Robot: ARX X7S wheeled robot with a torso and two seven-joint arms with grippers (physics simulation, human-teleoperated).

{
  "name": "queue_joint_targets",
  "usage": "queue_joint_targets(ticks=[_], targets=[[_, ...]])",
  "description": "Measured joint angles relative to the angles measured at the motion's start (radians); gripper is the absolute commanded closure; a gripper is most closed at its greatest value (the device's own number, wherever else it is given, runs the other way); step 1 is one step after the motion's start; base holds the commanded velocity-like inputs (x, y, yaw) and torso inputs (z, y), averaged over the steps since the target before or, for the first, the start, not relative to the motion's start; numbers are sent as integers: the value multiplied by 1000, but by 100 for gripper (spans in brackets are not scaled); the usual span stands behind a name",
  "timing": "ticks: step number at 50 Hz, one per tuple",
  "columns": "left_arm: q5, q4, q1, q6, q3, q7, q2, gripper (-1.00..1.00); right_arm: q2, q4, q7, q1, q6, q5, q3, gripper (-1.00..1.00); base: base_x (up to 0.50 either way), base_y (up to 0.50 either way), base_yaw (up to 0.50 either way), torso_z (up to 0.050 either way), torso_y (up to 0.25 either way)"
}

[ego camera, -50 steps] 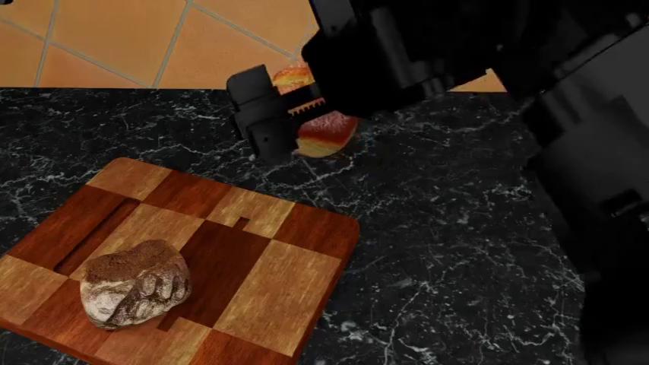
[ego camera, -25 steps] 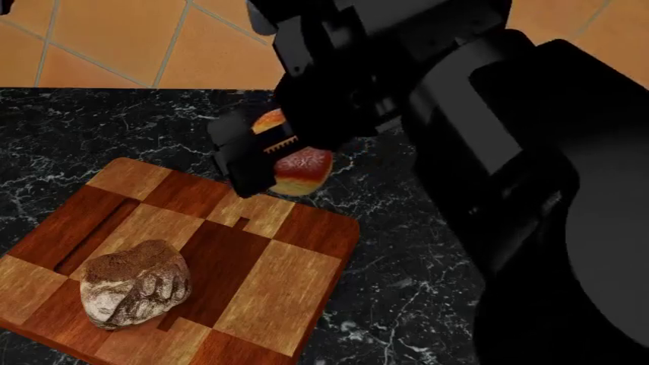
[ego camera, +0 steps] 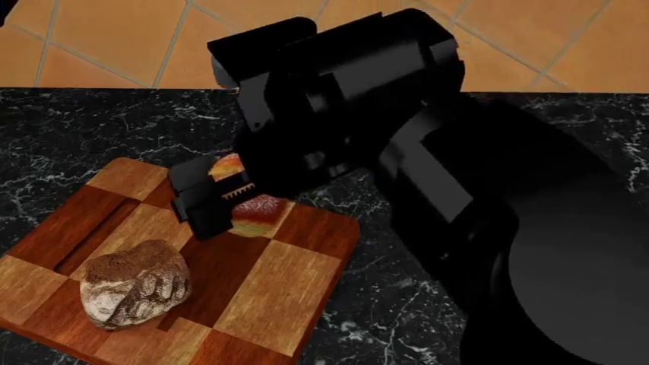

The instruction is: Place all breads on the cutting board.

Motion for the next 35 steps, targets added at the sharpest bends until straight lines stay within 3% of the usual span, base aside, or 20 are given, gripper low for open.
queue_joint_targets(ticks=[15,16,35], targets=[[1,8,19,10,0,-2,-7,-100,0,-44,27,-46,-19,12,-9,100,0,0,0,0,0],[1,9,22,11,0,-2,-7,-100,0,-45,28,-48,-20,12,-9,-100,0,0,0,0,0],[-3,13,28,16,-3,-13,-3,-100,0,-61,13,-42,-47,7,-9,-100,0,0,0,0,0]])
